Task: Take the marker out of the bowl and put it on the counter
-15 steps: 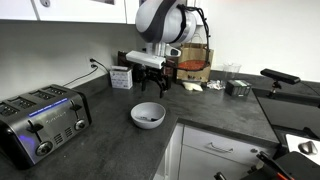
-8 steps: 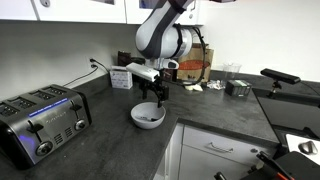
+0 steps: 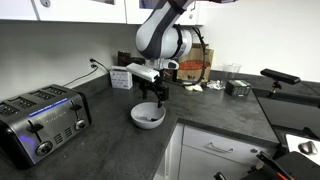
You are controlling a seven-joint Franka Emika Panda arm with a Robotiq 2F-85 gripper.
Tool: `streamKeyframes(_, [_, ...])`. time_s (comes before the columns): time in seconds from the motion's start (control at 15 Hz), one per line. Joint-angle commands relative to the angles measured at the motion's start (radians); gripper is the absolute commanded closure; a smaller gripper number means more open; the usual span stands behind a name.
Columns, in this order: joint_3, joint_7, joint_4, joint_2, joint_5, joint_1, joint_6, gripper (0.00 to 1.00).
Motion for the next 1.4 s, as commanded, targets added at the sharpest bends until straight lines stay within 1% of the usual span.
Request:
streamKeyframes(0.0, [-0.069, 0.187, -0.011, 0.014, -0.062, 0.064, 0.098, 0.0])
streamKeyframes(0.07, [-0.084, 0.244, -0.001, 0.024, -0.072, 0.074, 0.1, 0.0])
streamKeyframes(0.27, [-0.146, 0.471, 0.017, 0.056, -0.16, 0.128, 0.105, 0.0])
streamKeyframes(0.47, [-0.197, 0.72, 0.047, 0.081, -0.265, 0.19, 0.043, 0.0])
streamKeyframes(0.53, [-0.208, 0.799, 0.057, 0.088, -0.297, 0.207, 0.021, 0.0])
streamKeyframes(0.6, [-0.202, 0.848, 0.069, 0.094, -0.309, 0.212, -0.007, 0.0])
streamKeyframes(0.73, [-0.179, 0.913, 0.088, 0.108, -0.312, 0.214, -0.042, 0.0])
streamKeyframes(0.93, [-0.129, 0.947, 0.105, 0.124, -0.249, 0.193, -0.078, 0.0])
streamKeyframes(1.0, [-0.122, 0.963, 0.103, 0.131, -0.236, 0.188, -0.061, 0.0])
streamKeyframes(1.07, [-0.117, 0.962, 0.096, 0.136, -0.224, 0.182, -0.02, 0.0])
streamKeyframes(1.13, [-0.124, 0.974, 0.092, 0.143, -0.231, 0.186, 0.023, 0.0])
streamKeyframes(1.33, [-0.138, 1.008, 0.105, 0.178, -0.227, 0.186, 0.099, 0.0])
